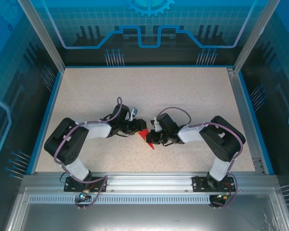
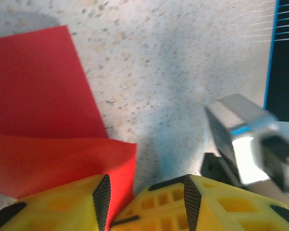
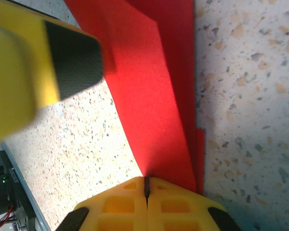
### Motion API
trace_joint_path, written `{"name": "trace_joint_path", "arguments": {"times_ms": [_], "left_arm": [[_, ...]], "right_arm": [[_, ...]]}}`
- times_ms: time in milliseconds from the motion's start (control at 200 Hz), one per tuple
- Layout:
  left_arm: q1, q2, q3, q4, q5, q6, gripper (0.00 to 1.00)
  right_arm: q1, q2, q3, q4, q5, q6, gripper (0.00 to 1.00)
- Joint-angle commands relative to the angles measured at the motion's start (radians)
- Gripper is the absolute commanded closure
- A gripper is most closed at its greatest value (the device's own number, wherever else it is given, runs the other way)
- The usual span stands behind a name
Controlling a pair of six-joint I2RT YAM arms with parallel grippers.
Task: Fold a paper plane with a square sheet of paper (pick it up from the middle)
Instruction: Fold the wing for the fifth time at the center of the table.
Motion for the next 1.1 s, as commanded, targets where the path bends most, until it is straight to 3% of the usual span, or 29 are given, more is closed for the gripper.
{"name": "trace_joint_path", "arguments": {"times_ms": [0, 360, 590, 1095], "left_arm": [[-0.002, -0.052, 0.002, -0.028, -0.017, 0.025, 0.53], [-0.003, 0.043, 0.000, 0.073, -0.003, 0.009, 0.54], [0.004, 0.132, 0.030, 0.075, -0.072, 0.022, 0.55], [0.113, 0.182, 0.076, 0.008, -0.070, 0.078, 0.55]], "right_arm": [[-0.006, 0.049, -0.042, -0.094, 0.033, 0.012, 0.95], [-0.006, 0.064, -0.039, -0.120, 0.036, 0.020, 0.95], [-0.006, 0.066, -0.038, -0.147, 0.036, 0.012, 0.98], [-0.009, 0.061, -0.012, -0.235, 0.042, -0.045, 1.00]]}}
